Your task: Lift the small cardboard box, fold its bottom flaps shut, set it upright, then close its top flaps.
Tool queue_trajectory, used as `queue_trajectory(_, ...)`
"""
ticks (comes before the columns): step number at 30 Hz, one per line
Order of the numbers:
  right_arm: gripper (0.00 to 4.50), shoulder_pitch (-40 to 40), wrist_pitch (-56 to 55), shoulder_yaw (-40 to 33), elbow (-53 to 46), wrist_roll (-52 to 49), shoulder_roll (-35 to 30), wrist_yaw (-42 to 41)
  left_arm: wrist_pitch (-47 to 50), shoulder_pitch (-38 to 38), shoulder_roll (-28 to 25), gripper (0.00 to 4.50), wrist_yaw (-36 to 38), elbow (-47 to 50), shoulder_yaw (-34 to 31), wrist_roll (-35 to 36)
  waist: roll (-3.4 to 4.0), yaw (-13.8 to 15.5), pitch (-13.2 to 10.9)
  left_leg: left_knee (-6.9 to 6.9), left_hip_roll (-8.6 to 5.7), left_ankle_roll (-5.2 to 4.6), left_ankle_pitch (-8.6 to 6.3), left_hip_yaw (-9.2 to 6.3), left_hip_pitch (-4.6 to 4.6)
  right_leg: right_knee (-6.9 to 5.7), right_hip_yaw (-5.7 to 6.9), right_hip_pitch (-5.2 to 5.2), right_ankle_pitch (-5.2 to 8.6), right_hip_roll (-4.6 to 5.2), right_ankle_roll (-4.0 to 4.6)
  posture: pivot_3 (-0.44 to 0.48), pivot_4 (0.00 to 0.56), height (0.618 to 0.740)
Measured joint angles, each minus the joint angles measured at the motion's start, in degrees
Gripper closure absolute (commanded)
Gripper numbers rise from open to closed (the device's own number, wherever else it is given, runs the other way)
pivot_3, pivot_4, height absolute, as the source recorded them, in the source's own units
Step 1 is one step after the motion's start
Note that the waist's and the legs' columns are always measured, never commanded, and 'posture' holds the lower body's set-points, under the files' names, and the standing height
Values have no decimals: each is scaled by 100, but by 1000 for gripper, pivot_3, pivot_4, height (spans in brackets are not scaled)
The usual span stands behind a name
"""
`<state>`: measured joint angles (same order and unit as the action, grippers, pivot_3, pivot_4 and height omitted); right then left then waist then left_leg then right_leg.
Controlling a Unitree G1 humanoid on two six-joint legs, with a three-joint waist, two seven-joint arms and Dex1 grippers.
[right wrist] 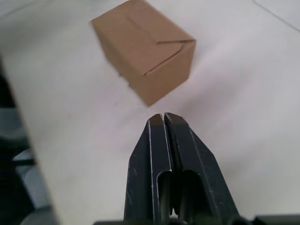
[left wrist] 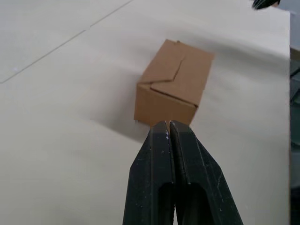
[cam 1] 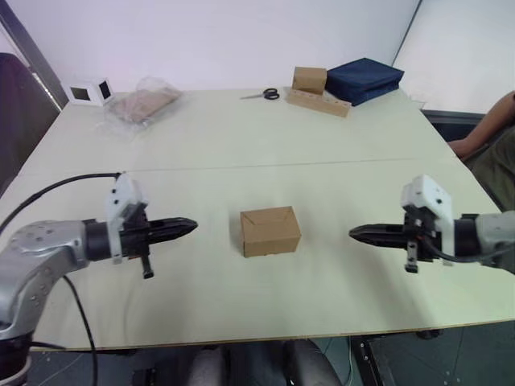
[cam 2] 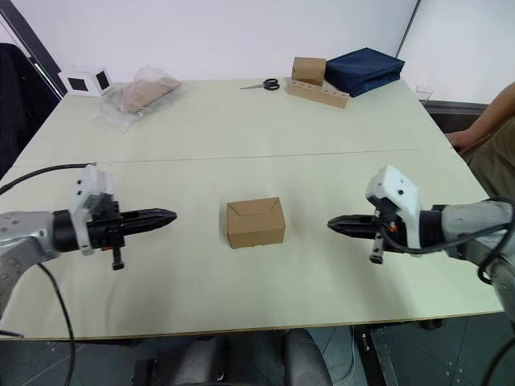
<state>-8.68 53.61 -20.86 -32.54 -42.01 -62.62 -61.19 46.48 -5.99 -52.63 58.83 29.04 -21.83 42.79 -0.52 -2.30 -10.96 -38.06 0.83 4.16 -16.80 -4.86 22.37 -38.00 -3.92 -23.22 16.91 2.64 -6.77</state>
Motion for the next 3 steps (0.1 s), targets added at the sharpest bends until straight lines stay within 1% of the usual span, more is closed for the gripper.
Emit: queue_trajectory(3, 4500, 145, -47, -245, 4, -100, -179, -212, 33, 433, -309, 4438, 297, 73, -447, 163, 2, 4, 0, 0, 0, -1, -1, 2, -1, 1, 0, 0, 1, 1, 1, 0, 150, 740)
